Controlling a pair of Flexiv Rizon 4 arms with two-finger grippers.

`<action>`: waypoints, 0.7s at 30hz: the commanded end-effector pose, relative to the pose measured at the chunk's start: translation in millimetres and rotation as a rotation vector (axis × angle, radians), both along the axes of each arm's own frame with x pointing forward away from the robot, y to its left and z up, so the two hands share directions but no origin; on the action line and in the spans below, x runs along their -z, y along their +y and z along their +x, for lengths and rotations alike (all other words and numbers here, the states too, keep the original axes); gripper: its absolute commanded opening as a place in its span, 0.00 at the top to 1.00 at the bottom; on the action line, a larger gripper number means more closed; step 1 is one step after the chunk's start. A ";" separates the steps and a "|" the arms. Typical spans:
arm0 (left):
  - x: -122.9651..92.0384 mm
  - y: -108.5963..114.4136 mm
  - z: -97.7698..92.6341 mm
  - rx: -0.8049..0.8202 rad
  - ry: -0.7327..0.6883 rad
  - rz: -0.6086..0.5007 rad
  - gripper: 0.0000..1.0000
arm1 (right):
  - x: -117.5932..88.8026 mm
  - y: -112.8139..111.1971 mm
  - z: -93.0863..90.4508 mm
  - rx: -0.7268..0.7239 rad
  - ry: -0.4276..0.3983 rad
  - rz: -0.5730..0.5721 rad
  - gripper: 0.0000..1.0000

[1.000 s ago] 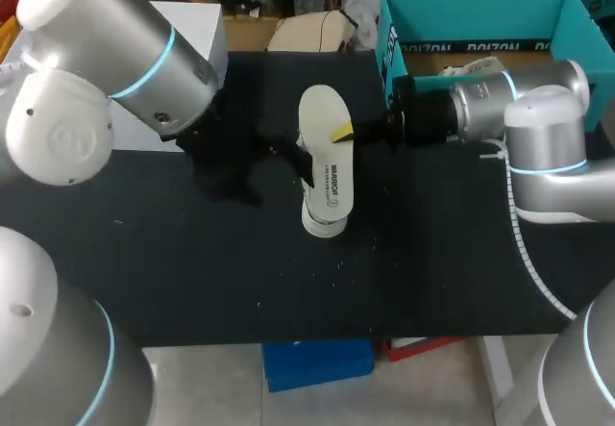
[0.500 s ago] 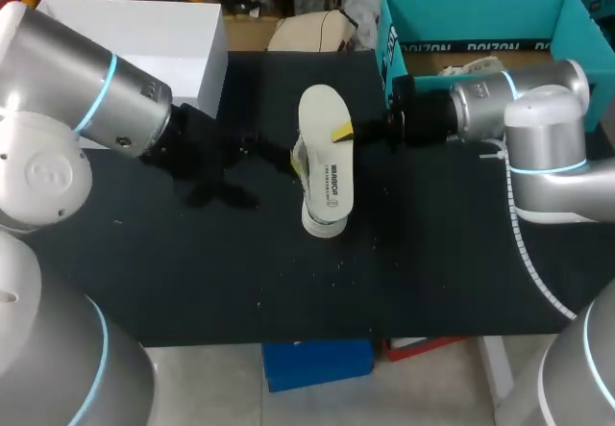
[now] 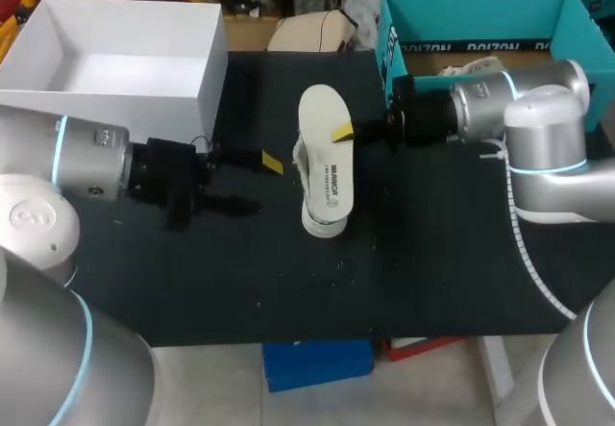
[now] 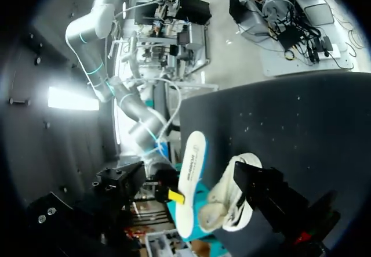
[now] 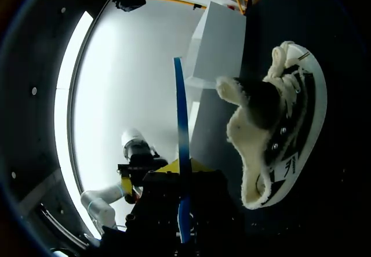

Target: Take the shoe out of the shoebox, open the shoe tongue, remove and reinsert the insole, then place the shoe into the shoebox

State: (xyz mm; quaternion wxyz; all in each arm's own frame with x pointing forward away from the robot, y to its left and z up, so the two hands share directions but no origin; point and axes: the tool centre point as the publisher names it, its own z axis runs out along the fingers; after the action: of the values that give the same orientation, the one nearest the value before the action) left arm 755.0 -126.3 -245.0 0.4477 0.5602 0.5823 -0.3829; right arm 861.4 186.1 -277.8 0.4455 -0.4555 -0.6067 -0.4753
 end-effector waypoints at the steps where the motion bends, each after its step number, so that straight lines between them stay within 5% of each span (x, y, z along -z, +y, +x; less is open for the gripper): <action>1: 5.6 0.1 0.0 0.013 -0.024 -0.232 0.00 | 0.1 0.5 -0.5 0.001 0.000 -0.001 1.00; 8: 3.0 -6.0 3.2 -0.025 -0.092 -0.190 0.00 | 0.1 0.5 -0.5 0.001 0.000 -0.001 1.00; 12: -17.9 -13.2 0.1 -0.057 -0.242 -0.101 0.00 | 0.1 0.5 -0.5 0.001 0.000 -0.001 1.00; 15: -32.1 -5.3 10.1 -0.124 -0.291 -0.137 0.00 | 0.1 0.5 -0.5 0.001 0.000 -0.001 1.00; 21: -23.6 -5.6 20.0 -0.127 -0.303 -0.142 0.00 | 0.1 0.5 -0.5 0.001 0.000 -0.001 1.00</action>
State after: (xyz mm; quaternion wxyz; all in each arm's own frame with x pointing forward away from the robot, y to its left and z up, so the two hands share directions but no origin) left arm 777.7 -130.3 -216.0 0.5836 0.5492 0.5117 -0.3097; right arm 861.4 186.2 -277.8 0.4455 -0.4555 -0.6067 -0.4753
